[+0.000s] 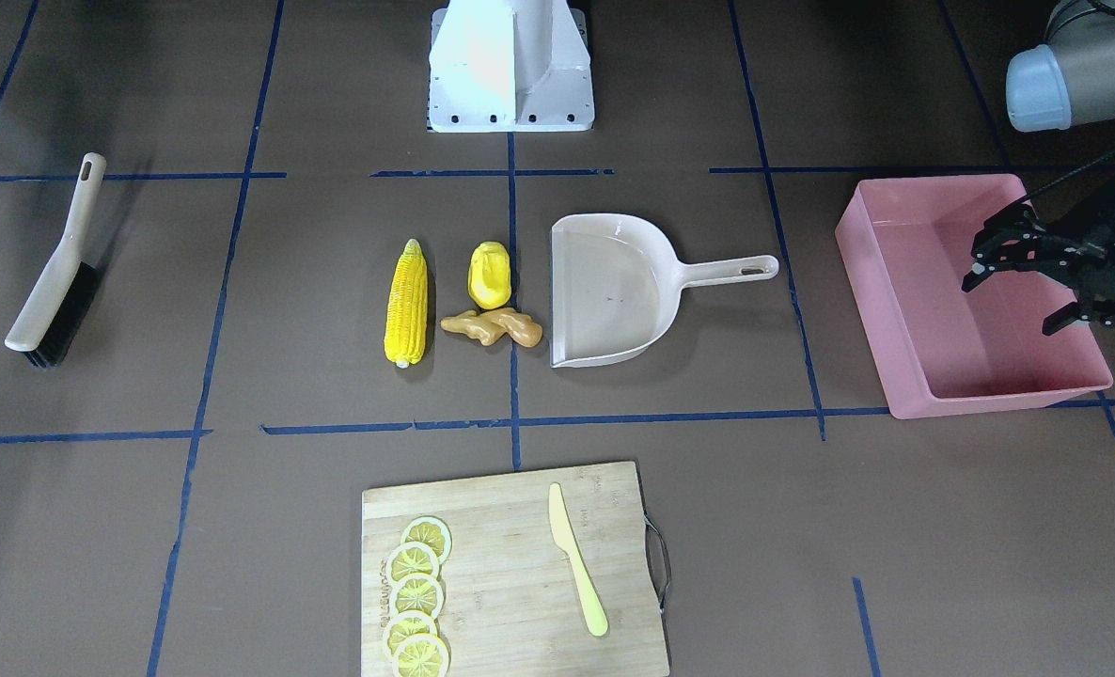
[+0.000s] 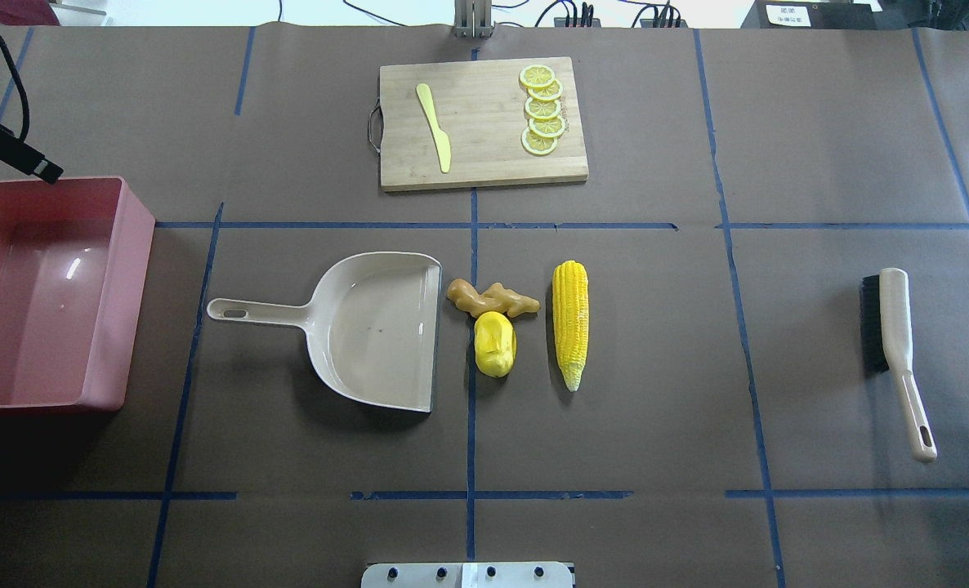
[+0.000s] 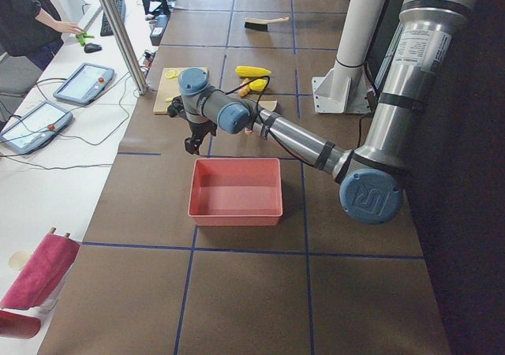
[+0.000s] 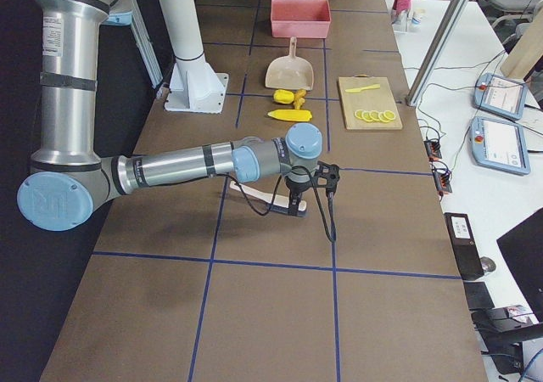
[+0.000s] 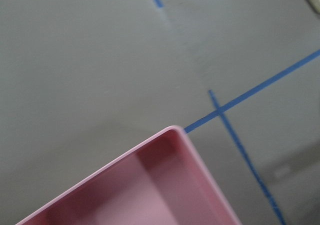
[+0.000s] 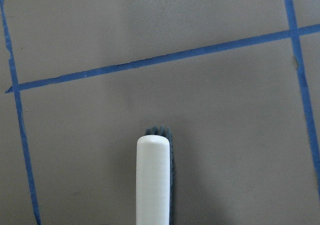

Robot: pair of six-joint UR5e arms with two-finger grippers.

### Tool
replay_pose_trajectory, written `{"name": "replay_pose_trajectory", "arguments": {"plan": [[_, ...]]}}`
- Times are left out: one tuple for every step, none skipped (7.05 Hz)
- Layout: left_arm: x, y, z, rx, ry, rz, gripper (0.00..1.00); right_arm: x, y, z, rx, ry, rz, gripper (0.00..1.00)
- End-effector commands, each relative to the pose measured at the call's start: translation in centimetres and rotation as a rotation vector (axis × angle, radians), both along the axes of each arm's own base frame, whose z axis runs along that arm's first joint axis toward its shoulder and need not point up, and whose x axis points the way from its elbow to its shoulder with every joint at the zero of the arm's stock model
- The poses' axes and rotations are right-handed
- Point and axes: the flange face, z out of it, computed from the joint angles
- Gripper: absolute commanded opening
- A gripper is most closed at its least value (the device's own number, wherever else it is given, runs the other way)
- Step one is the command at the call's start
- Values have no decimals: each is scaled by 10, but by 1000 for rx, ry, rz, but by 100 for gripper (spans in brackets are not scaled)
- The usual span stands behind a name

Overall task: Sweep and dump trash into bin
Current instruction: 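Move the left gripper toward the dustpan handle while the right gripper approaches the white brush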

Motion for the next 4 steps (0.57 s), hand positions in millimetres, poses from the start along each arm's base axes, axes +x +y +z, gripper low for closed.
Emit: {"name": "replay_pose_trajectory", "arguments": {"plan": [[8, -2, -10, 11, 7, 8, 100, -47, 38, 6, 14, -14, 8, 100], [9, -2, -11, 14, 8, 10, 100, -57, 54, 0, 20, -15, -31, 100], [9, -2, -11, 14, 8, 10, 100, -64, 73, -4, 25, -5, -64, 100], [19, 1, -9, 12, 6, 27, 100, -75, 86, 0, 31, 27, -94, 100]]}}
